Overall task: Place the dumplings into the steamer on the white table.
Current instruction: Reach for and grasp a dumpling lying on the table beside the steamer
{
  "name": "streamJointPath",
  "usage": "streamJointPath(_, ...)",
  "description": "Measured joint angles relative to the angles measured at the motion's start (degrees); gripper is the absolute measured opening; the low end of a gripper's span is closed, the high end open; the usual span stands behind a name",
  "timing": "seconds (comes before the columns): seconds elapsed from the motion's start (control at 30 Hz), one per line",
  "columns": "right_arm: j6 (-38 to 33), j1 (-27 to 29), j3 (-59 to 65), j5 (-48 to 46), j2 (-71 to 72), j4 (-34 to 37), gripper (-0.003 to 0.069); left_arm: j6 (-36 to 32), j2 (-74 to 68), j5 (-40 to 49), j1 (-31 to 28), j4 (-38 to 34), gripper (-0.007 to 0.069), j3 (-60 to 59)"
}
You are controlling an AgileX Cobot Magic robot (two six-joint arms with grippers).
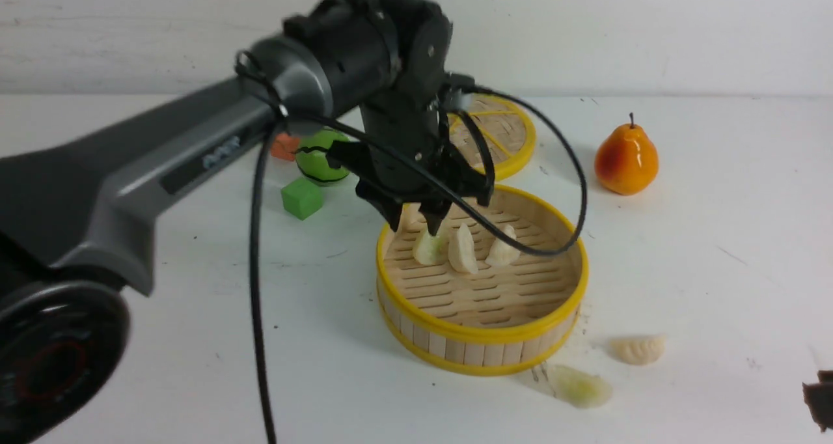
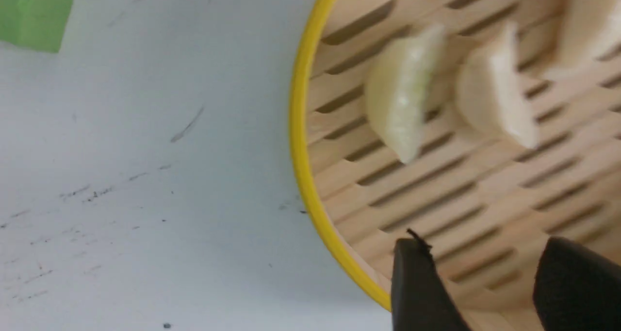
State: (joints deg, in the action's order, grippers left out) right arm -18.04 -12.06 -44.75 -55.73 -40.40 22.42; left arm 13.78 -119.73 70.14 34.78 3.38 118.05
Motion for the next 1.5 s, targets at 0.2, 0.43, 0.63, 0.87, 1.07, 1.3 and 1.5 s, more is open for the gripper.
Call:
streamJointPath(0.2, -2.65, 0.00, -6.44, -2.57, -7.77, 0.07, 0.0000, -4.33, 15.09, 0.68, 1.10, -4.90, 0.0118, -5.67)
streamJointPath(0.43, -7.76, 0.00, -8.84, -4.10, -14.63, 0.47, -0.0020, -5.68, 35.31, 0.71, 0.99, -5.97, -0.0014, -27.71)
streamJointPath(0.63, -13.90, -3.36, -10.31, -4.63, -22.81, -0.40, -0.0018, -5.81, 52.44, -7.15, 0.99, -7.97, -0.0014, -53.04)
streamJointPath(0.87, -12.97, -12.79, -16.48, -3.33, -33.77, -5.64, -0.0010, -5.50, 66.39, -12.13, 0.99, -8.33, -0.0014, -70.01)
streamJointPath(1.07, -7.63, -13.72, -19.41, -0.89, -44.66, -10.95, 0.0086, -4.55, 73.46, -12.62, 0.99, -8.40, -0.0014, -74.23)
streamJointPath(1.3, -7.02, -13.72, -19.48, 7.00, -53.67, -12.01, 0.0465, -4.48, 75.16, -12.65, 0.99, -9.14, -0.0014, -74.34)
streamJointPath(1.5, -6.97, -13.72, -19.60, 13.30, -59.85, -12.30, 0.0617, -4.48, 75.10, -12.65, 0.99, -9.34, -0.0014, -74.34)
